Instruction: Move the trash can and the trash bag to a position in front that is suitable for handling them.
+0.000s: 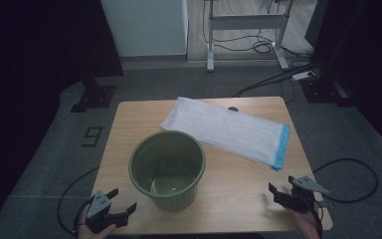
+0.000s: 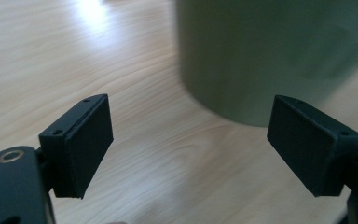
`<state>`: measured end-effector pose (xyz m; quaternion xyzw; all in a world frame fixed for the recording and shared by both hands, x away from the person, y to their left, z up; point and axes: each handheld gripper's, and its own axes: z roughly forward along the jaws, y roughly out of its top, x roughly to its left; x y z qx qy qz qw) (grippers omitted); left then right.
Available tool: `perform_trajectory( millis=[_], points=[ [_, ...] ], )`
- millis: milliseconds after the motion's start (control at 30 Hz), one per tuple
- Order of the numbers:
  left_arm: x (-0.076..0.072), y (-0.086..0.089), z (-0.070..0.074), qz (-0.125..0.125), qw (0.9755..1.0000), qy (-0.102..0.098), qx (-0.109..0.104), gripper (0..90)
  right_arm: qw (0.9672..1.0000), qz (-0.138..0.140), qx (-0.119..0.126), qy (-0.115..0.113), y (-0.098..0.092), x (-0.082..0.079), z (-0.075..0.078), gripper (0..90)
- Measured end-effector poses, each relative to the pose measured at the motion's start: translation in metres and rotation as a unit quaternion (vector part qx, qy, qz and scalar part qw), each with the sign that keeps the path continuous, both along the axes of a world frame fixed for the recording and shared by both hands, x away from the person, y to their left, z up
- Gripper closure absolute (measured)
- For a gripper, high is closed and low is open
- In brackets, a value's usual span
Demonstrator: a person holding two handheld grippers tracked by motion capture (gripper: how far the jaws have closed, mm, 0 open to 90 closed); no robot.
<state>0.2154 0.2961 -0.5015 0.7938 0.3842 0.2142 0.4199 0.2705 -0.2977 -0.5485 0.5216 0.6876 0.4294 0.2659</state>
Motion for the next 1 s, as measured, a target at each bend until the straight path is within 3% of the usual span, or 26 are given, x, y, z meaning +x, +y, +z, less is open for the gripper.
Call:
perform_trajectory(
  millis=[67,233,433,567,833,1000],
  points=[
    [0.0,-0.008,0.004,-0.026,0.9997,-0.004,0.0,14.0,1.0,0.002,-0.004,0.001,0.002,0.002,0.0,14.8],
    [0.005,-0.024,0.009,-0.057,0.9982,-0.014,0.011,14.0,0.9998,0.013,-0.013,0.003,0.008,0.002,0.001,14.8],
    [0.013,-0.035,0.009,-0.077,0.9968,-0.013,0.015,14.1,0.9995,0.025,-0.02,0.003,0.009,-0.003,0.001,14.9],
    [0.02,-0.042,0.012,-0.094,0.9954,-0.016,0.007,14.2,0.9996,0.022,-0.015,0.001,0.005,-0.005,0.001,15.6],
    [0.034,-0.058,0.013,-0.118,0.9928,-0.018,0.011,14.3,0.9999,0.012,-0.009,0.001,0.002,-0.009,0.0,16.2],
    [0.045,-0.077,0.014,-0.133,0.9907,-0.02,0.02,14.5,0.9999,0.01,-0.01,-0.002,0.002,-0.016,0.0,16.5]
  ],
)
